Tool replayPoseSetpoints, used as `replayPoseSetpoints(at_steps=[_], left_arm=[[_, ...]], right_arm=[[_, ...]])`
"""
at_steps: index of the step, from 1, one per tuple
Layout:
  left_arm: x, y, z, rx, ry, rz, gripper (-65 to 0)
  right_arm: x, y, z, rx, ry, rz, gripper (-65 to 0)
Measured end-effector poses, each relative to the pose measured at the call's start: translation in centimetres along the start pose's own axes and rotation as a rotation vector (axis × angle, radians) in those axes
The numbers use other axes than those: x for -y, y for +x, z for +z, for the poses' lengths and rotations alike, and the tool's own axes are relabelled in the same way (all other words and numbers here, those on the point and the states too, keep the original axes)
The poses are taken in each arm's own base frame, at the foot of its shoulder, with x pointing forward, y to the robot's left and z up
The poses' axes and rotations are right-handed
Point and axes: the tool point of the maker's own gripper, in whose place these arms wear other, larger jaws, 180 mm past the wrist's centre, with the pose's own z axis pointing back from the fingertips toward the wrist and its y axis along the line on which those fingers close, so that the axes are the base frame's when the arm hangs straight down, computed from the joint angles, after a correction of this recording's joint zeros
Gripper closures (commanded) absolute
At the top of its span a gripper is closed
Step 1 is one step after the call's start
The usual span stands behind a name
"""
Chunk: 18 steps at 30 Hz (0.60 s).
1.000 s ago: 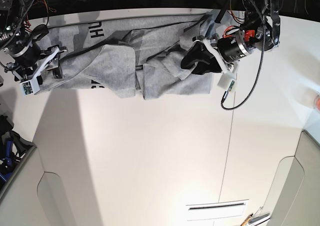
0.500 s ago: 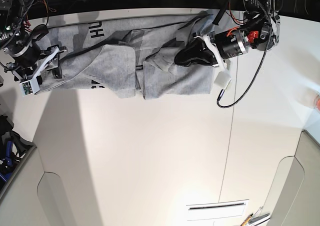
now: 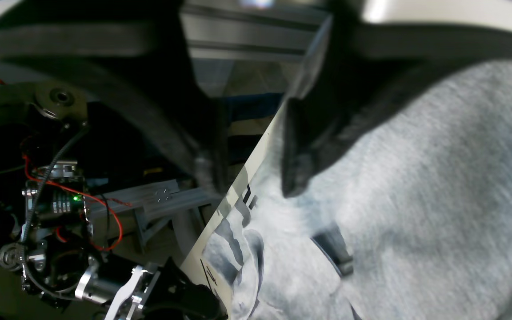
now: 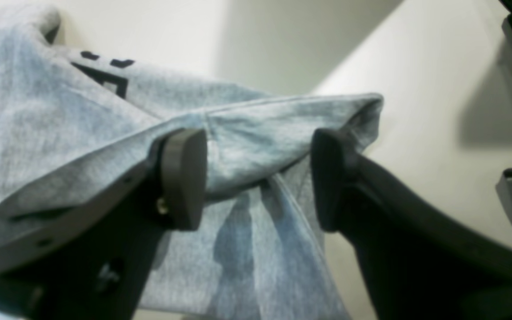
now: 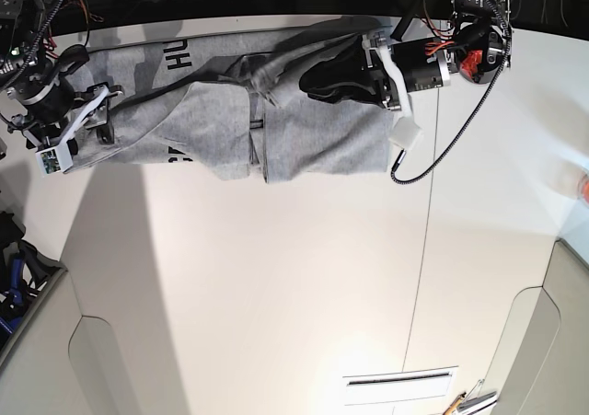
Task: Fold the T-shirt properly
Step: 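Press the folded hem end flat with the left gripper, release right gripper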
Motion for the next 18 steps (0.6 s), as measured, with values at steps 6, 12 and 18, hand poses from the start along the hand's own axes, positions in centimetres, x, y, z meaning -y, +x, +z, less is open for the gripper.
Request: replayPoseSetpoints(at_steps=[6, 12, 18], left_arm=[[0.0, 0.0, 0.0, 0.002, 0.0, 0.0, -24.7], [0.2, 0.5, 0.0, 0.016, -0.011, -0.005, -24.7], [0.0, 0.5, 0.0, 0.011, 0.004, -0.012, -24.7]], right_arm=[[0.0, 0.0, 0.0, 0.0, 0.0, 0.0, -36.5], [1.7, -0.1, 0.1, -0.005, -0.095, 0.018, -36.4], [7.5, -0.6, 2.1, -0.013, -0.313, -0.039, -36.4]])
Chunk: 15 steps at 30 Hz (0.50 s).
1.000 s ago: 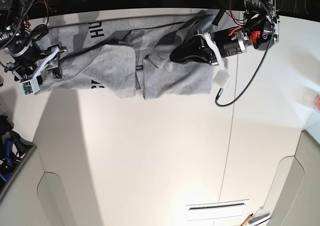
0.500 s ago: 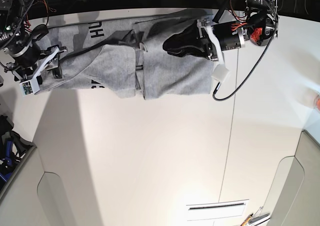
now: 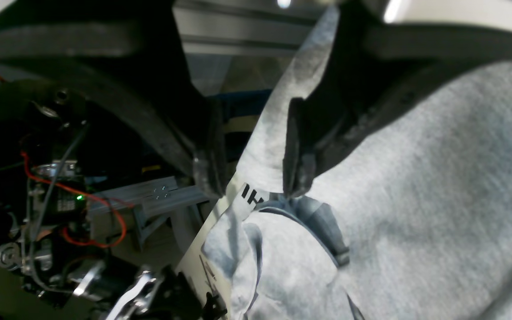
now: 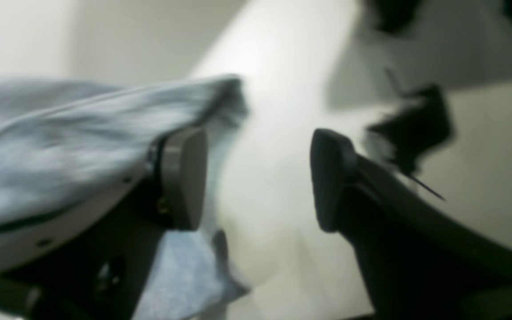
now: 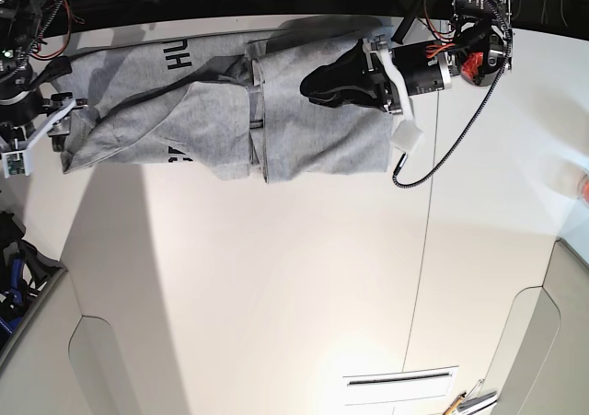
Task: Fold the T-shirt properly
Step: 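Press the folded hem end flat with the left gripper, release right gripper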
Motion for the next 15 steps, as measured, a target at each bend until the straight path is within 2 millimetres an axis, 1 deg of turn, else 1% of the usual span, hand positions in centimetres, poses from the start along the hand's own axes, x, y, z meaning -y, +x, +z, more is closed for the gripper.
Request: replayPoseSetpoints(at_steps=[4, 5, 7, 9, 10, 13, 15], left_arm=[[0.0, 0.2, 0.0, 0.01, 0.0, 0.0, -24.7], [0.0, 0.2, 0.0, 0.01, 0.0, 0.0, -24.7], [0.0, 0.2, 0.0, 0.01, 0.0, 0.0, -24.7], [-0.1, 0.2, 0.0, 0.008, 0.008, -0.003, -24.7], [-0.4, 0.2, 0.0, 0.004, 0.021, -0.01, -24.7], [-0.7, 0.3, 0.0, -0.002, 0.039, -0.025, -24.7], [-0.7, 0.7, -0.1, 0.008, 0.038, -0.03, -24.7]], right_arm=[[1.3, 0.1, 0.2, 0.042, 0.125, -0.151, -36.5], [1.6, -0.1, 0.2, 0.049, 0.17, -0.18, -36.5], [1.8, -1.3, -0.1, 0.02, 0.265, -0.256, -36.5], [1.8, -2.4, -0.8, -0.007, 0.365, -0.357, -36.5], [1.8, -2.6, -1.2, -0.009, 0.412, -0.412, -36.5], [1.9, -3.5, -2.9, -0.026, 0.504, -0.574, -36.5], [1.4, -4.4, -3.8, -0.048, 0.557, -0.679, -36.5]])
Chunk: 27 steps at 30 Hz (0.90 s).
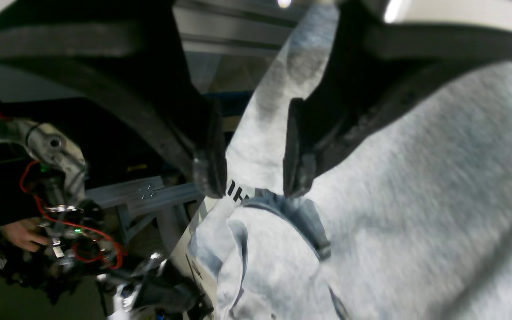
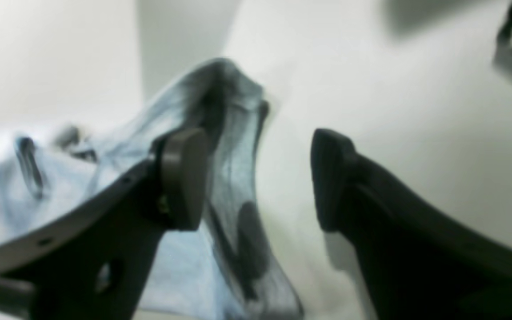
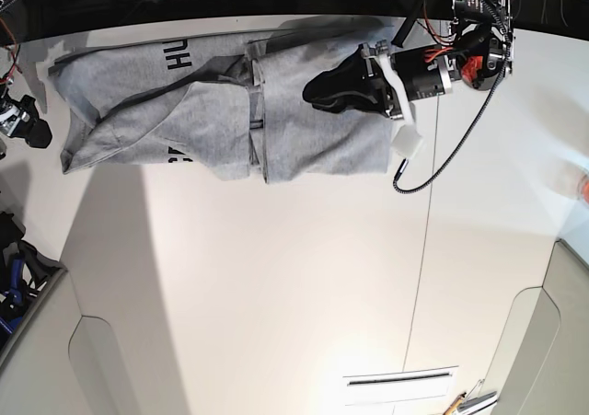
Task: Fold the T-shirt properly
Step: 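Press the folded hem end flat with the left gripper, release right gripper, then fold the collar end over onto the middle with the right gripper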
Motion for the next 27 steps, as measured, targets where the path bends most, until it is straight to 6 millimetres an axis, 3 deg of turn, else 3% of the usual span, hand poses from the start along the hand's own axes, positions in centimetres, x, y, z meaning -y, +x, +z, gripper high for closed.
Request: replayPoseSetpoints(at_steps=[5, 11, 16, 18, 20, 23, 27], left_arm=[[0.0, 0.1, 0.0, 0.007, 0.0, 0.0, -24.7], [-0.4, 0.6, -0.1, 0.006, 0.021, -0.023, -24.7], [-0.6, 0.4, -0.1, -0.004, 0.034, -0.025, -24.7], [-0.7, 0.4, 0.0, -0.003, 0.038, -0.026, -24.7], [-1.3, 0.6, 0.4, 0.006, 0.065, -0.026, -24.5], [-3.2, 1.5, 2.3, 0.045, 0.15, -0.029, -19.8], [-6.8, 2.6, 6.1, 0.104, 0.339, -0.037, -7.0]], right_arm=[[-0.7, -3.1, -2.6, -0.083, 0.094, -0.116, -36.5], [-3.7, -4.6, -4.4, -0.157, 0.196, -0.1, -36.5], [-4.1, -5.2, -4.7, -0.181, 0.208, -0.096, -35.1], [-4.0, -5.5, -4.6, -0.201, 0.202, -0.091, -21.8], [-3.9, -6.1, -4.6, -0.228, 0.192, -0.09, -1.3], [-3.8, -6.3, -4.6, -0.237, 0.189, -0.082, 0.0], [-4.2, -5.6, -4.9, -0.234, 0.196, -0.071, 0.0]])
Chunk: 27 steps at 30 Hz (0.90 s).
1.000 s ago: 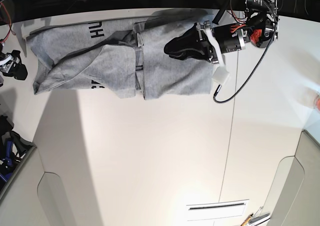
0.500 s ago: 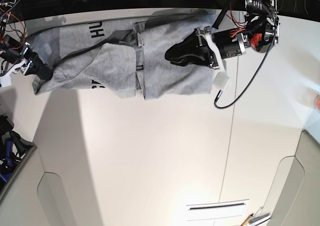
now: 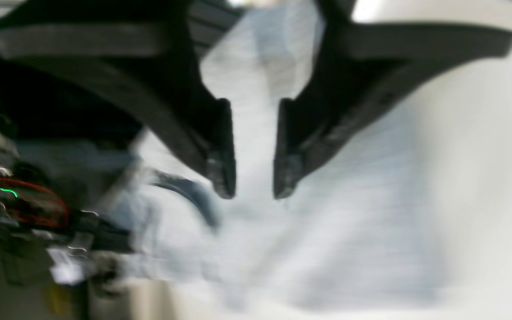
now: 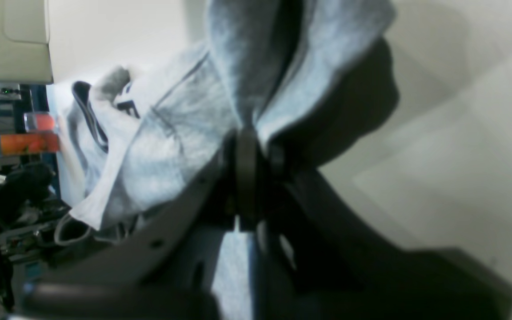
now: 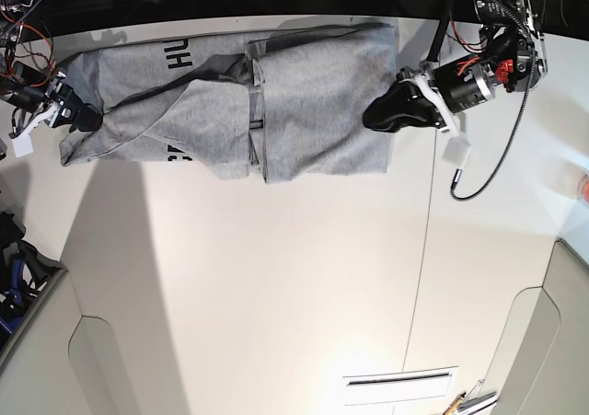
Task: Fold the T-shirt properly
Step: 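Fold the collar end over onto the middle with the right gripper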
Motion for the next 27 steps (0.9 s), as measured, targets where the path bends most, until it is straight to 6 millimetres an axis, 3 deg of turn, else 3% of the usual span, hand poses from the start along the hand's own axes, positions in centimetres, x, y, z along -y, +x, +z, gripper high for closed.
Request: replayPoseSetpoints(at_steps=[2, 5, 8, 11, 18, 24, 27], left_arm=[[-2.3, 0.3, 1.3, 0.026, 0.1, -0.008, -0.7], [-5.0, -0.7, 2.8, 0.01, 0.237, -0.027, 0.0], [-6.1, -2.5, 3.0, -0.029, 0.282, -0.019, 0.0], [-6.3, -4.0, 2.0, -0.061, 0.27, 0.029, 0.0], [-5.2, -5.6, -0.1, -0.088, 0.193, 0.068, 0.0], [-5.2, -5.6, -0.2, -0.088, 0.191, 0.067, 0.0], [-5.2, -5.6, -0.2, -0.089, 0.191, 0.067, 0.0]], right_arm=[[-0.3, 0.5, 0.1, -0.002, -0.014, 0.03, 0.0], [-2.0, 1.7, 0.4, 0.012, -0.011, 0.113, 0.0], [-4.8, 3.4, 0.7, 0.045, 0.009, 0.228, 0.0], [-8.6, 3.7, 0.4, 0.06, 0.05, 0.341, 0.0], [-19.2, 2.0, -1.8, 0.151, 0.252, 0.476, 0.0], [-26.1, -3.0, -6.3, 0.056, 0.446, 0.487, 0.0], [-29.3, -4.6, -8.0, 0.046, 0.512, 0.506, 0.0]])
